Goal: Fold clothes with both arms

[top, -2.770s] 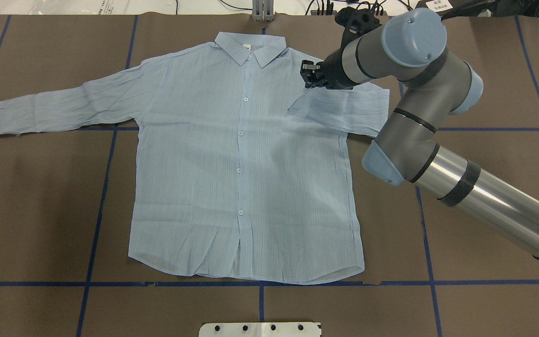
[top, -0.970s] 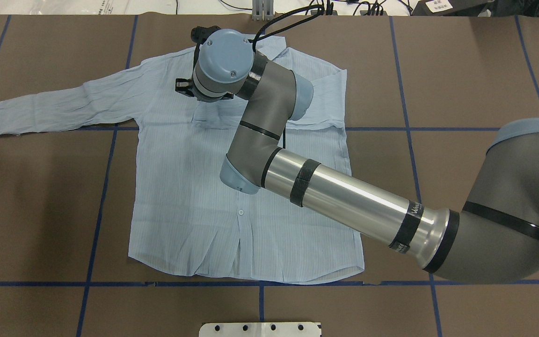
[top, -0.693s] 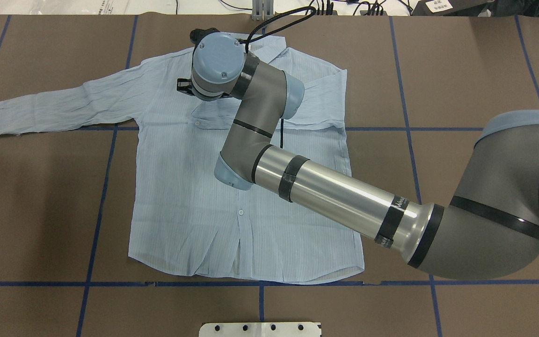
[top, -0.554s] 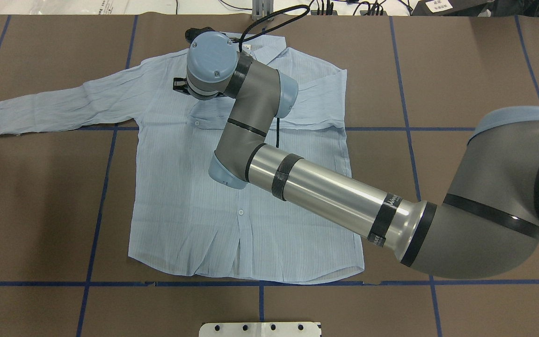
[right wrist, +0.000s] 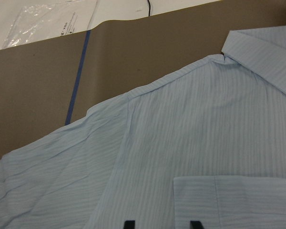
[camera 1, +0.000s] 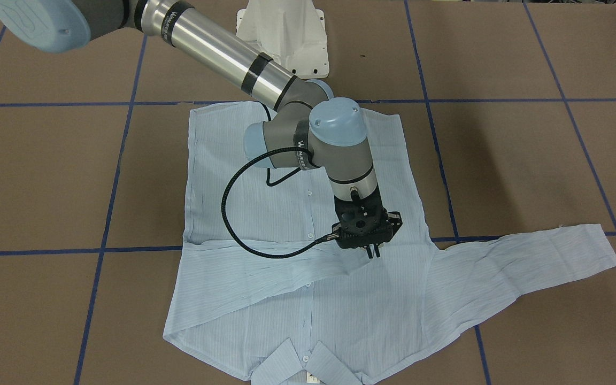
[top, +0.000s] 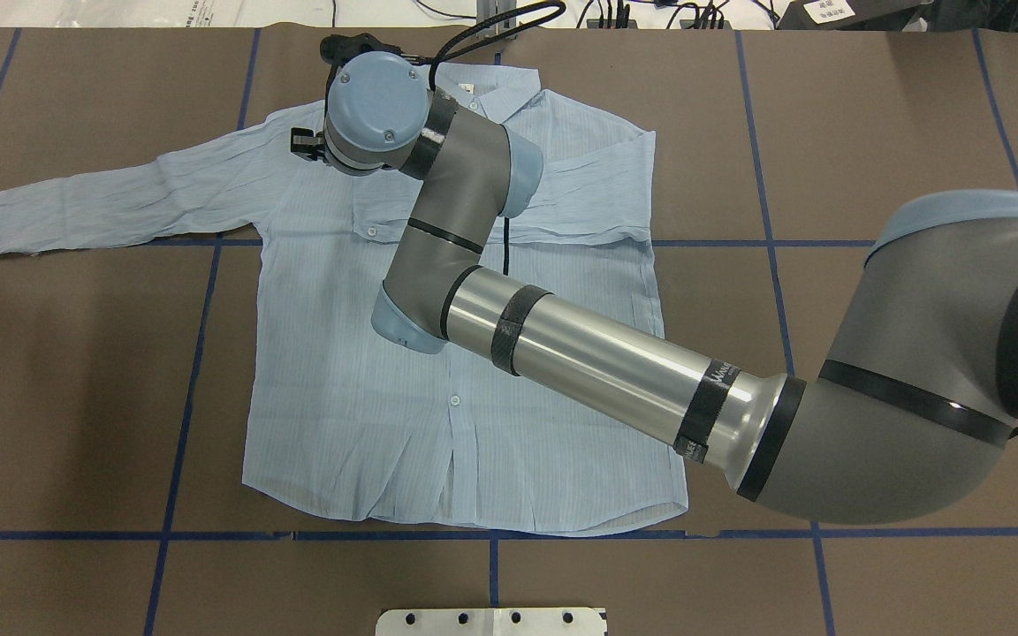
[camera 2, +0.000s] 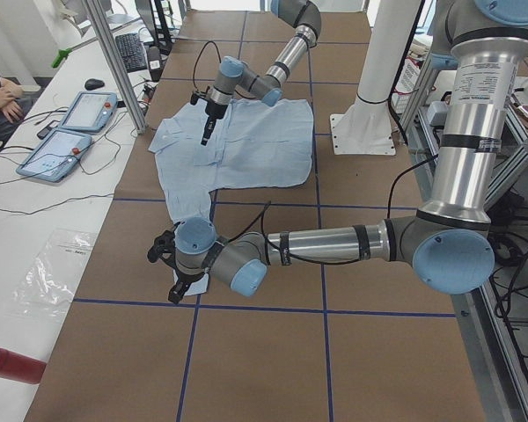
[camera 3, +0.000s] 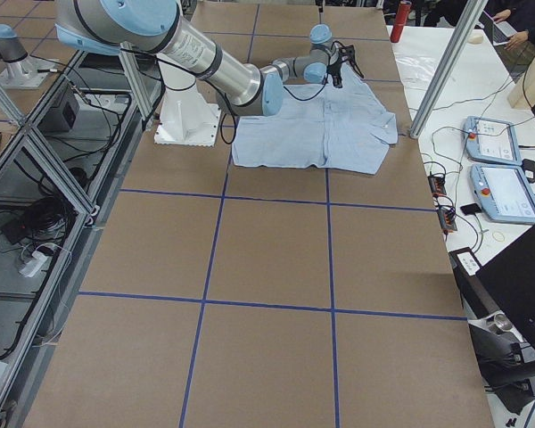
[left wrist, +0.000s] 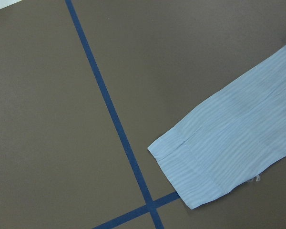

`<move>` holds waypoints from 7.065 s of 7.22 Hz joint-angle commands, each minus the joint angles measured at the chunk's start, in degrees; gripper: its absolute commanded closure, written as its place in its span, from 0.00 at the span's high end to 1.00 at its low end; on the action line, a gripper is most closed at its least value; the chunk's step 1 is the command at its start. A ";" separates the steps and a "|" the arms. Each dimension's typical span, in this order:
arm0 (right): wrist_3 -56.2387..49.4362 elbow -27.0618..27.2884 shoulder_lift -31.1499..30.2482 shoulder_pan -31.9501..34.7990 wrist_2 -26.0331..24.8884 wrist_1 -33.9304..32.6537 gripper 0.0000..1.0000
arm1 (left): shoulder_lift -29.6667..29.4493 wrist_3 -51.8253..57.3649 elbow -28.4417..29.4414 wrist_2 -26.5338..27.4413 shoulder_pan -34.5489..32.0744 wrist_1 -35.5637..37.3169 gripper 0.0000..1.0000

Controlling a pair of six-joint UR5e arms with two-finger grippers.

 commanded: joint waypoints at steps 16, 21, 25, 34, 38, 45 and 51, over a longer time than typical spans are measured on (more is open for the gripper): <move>-6.49 50.07 -27.58 6.20 12.13 -42.71 1.00 | 0.79 -54.21 10.40 26.08 18.37 -26.02 0.68; -6.49 50.07 -27.49 6.20 11.69 -42.71 1.00 | -0.53 -54.21 11.99 26.52 19.68 -25.93 0.59; -6.40 50.15 -27.40 6.11 11.43 -42.71 1.00 | -0.53 -54.12 11.99 26.61 20.12 -25.93 0.54; -6.40 49.89 -27.58 5.76 11.34 -42.63 1.00 | -0.44 -53.95 11.99 26.52 20.48 -25.93 0.31; -6.40 49.80 -27.58 5.76 11.34 -42.63 1.00 | -0.44 -53.86 11.90 26.52 20.48 -25.93 0.32; -6.40 49.89 -27.58 5.76 11.34 -42.63 1.00 | -0.44 -54.04 11.99 26.61 20.48 -25.84 0.31; -6.49 49.89 -27.66 5.76 11.43 -42.63 1.00 | -0.44 -54.21 11.55 26.52 20.48 -25.66 0.00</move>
